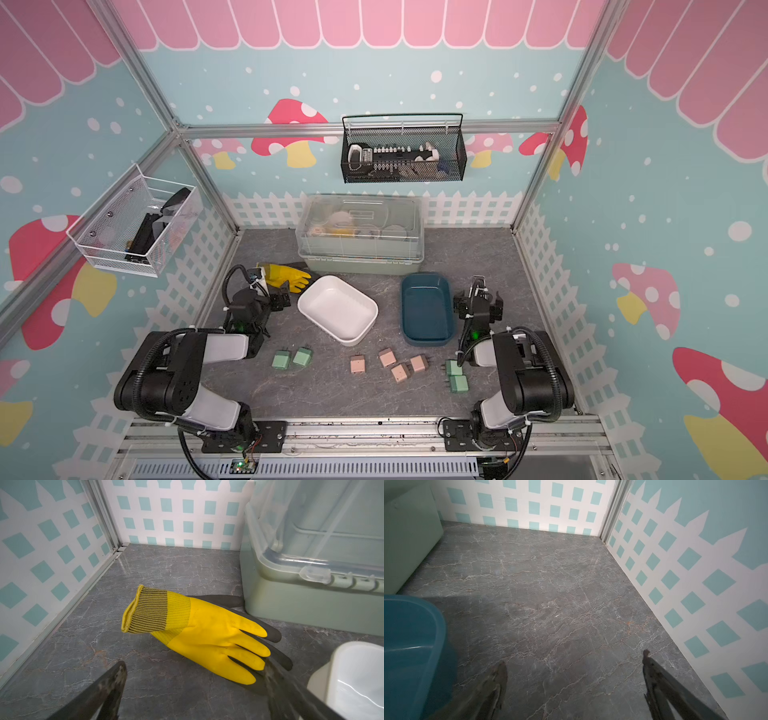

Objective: Place the plugs by color into the storage box
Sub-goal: Pick up the plug from the center of the board.

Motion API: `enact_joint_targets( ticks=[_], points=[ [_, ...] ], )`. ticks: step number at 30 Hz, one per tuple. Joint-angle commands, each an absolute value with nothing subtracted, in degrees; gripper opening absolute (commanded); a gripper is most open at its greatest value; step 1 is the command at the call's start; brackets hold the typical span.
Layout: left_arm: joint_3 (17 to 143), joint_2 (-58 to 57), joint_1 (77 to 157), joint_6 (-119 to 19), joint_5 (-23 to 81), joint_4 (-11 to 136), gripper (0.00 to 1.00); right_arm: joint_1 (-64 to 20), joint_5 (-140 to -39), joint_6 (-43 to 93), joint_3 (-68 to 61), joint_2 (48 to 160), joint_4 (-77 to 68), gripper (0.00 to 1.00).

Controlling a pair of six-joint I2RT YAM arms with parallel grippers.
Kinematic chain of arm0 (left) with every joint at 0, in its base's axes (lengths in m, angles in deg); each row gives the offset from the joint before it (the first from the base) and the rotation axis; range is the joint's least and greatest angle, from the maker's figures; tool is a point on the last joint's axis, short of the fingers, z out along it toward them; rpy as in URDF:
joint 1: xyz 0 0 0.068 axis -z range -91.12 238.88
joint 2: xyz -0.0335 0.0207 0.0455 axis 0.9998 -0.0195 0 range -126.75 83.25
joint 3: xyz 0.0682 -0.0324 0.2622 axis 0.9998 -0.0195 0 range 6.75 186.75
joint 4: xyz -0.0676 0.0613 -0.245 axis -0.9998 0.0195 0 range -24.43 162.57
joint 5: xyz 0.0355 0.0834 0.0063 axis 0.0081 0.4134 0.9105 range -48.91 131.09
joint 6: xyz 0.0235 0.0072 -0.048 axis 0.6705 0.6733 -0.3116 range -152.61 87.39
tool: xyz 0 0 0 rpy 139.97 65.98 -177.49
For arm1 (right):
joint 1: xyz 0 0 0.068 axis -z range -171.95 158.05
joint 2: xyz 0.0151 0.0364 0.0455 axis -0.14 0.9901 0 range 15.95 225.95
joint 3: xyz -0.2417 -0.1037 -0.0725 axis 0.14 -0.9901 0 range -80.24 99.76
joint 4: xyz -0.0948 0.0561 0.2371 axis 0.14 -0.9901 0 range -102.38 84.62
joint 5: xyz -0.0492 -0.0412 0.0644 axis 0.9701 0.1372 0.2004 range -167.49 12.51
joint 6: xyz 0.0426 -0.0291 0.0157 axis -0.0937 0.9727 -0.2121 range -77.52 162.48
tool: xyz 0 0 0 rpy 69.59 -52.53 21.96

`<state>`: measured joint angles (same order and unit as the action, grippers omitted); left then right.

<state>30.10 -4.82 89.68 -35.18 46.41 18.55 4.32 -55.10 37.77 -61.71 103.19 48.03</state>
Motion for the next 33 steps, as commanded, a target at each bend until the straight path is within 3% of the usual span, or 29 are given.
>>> enact_joint_targets(
  ticks=[1,29,31,33],
  points=[
    [29.86,-4.27,89.71,-34.76,46.3,17.32,0.99,4.53,-55.35,38.43,-60.58,103.31,49.2,0.99],
    [30.55,-4.19,90.23,-35.28,49.44,17.94,0.99,4.53,-54.97,38.36,-60.07,101.94,47.43,0.99],
    [32.73,-2.46,90.2,-36.35,52.07,22.88,0.99,4.41,-55.19,38.92,-58.16,100.05,42.53,0.99],
    [40.22,0.34,90.0,-39.08,55.25,39.86,0.99,4.38,-54.24,37.32,-52.81,96.41,28.16,0.99]
  ],
)
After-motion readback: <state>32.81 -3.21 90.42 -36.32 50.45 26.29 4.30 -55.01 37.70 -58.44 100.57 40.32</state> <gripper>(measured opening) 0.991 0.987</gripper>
